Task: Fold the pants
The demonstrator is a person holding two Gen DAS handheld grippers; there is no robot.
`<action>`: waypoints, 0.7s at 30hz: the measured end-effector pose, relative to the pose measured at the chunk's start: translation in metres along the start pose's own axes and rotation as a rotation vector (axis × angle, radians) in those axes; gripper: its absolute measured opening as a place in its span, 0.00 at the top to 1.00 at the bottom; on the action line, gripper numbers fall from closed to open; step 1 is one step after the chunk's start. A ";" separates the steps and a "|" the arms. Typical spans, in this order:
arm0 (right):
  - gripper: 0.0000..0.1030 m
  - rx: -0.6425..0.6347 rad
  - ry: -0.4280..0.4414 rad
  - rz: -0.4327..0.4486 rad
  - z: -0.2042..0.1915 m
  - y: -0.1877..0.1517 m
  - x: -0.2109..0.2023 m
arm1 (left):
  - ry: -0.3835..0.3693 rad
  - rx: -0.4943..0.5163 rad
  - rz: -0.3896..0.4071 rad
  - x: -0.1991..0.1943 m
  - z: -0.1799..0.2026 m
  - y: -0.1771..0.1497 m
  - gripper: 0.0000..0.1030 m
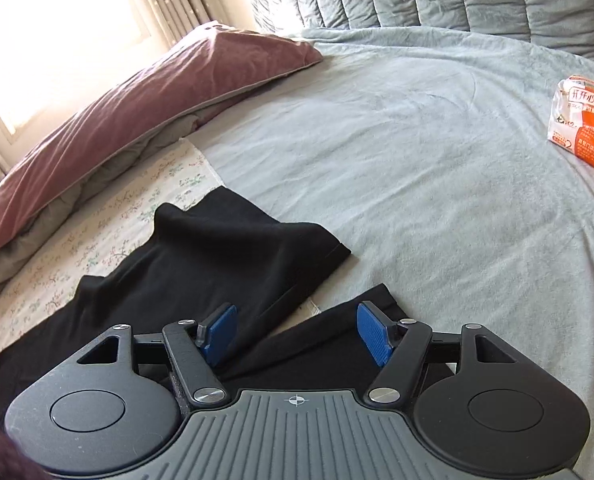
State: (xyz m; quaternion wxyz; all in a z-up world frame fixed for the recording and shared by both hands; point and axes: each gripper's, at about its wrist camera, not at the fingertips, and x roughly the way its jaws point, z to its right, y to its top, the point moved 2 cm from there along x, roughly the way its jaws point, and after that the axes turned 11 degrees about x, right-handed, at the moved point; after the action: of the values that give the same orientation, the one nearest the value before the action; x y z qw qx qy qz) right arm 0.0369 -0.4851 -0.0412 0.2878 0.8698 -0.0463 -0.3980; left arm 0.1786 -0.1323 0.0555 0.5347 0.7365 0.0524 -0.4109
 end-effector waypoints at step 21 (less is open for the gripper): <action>0.45 0.177 0.102 -0.069 0.027 0.035 0.062 | -0.529 0.432 -0.153 0.283 0.237 0.145 0.09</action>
State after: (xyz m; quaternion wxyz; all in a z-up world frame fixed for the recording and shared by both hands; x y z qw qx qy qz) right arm 0.0651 -0.5456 -0.0780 0.1982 0.9120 -0.0364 -0.3572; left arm 0.3098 -0.4932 -0.0449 0.3292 0.6948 -0.1210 -0.6278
